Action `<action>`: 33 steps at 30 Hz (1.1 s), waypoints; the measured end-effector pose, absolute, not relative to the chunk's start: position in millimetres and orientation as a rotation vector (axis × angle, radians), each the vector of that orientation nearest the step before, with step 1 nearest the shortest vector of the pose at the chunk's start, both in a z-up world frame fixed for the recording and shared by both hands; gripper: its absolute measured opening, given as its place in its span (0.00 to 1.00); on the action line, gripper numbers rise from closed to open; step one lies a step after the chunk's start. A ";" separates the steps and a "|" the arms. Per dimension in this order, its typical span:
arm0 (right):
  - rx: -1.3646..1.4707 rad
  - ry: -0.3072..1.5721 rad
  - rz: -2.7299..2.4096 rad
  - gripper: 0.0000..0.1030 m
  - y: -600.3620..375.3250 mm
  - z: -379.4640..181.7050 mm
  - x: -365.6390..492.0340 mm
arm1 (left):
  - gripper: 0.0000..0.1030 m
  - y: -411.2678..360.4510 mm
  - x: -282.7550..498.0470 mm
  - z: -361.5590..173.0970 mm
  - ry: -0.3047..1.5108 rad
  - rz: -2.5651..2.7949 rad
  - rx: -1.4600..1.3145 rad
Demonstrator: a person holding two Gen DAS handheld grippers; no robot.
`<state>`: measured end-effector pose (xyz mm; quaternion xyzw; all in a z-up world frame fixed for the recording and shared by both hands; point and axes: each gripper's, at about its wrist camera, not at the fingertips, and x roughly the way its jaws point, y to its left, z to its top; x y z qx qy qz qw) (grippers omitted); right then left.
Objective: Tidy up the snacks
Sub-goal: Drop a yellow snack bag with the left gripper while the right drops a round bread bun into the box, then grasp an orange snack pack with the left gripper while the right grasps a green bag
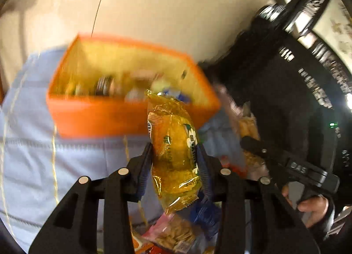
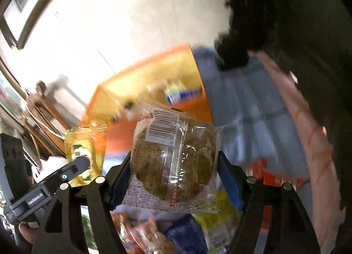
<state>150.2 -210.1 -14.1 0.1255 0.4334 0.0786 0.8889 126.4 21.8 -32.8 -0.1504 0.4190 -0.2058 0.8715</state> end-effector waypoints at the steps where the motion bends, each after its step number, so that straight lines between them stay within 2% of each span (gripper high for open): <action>1: 0.259 0.868 0.177 0.71 -211.4 0.5 160.5 | 0.37 25.7 129.1 -19.4 0.846 -0.429 -0.293; 9: 0.197 0.724 0.255 0.71 -188.6 58.7 228.7 | 0.37 39.0 193.1 44.0 0.722 -0.288 -0.099; 16: 0.075 0.756 0.246 0.73 -168.7 73.2 286.3 | 0.38 59.3 225.8 69.9 0.674 -0.126 -0.055; 17: 0.052 0.766 0.254 0.80 -166.3 72.2 289.0 | 0.54 60.2 229.6 71.2 0.681 -0.066 -0.015; 18: 0.040 0.770 0.250 0.97 -166.0 71.9 290.6 | 0.96 57.8 232.3 66.6 0.675 0.041 0.049; 21: 0.013 0.740 0.203 0.96 -168.4 73.8 283.8 | 0.96 47.3 224.0 57.7 0.615 0.137 0.166; 27: -0.008 0.803 0.170 0.96 -180.0 53.3 254.7 | 0.96 46.7 189.5 7.1 0.806 0.055 0.127; 30: -0.090 0.866 0.124 0.96 -181.9 7.9 232.7 | 0.96 52.3 143.8 -36.5 0.908 0.055 0.019; 33: -0.123 1.007 0.086 0.96 -182.5 -53.6 228.3 | 0.96 58.1 110.3 -83.3 1.014 0.065 -0.076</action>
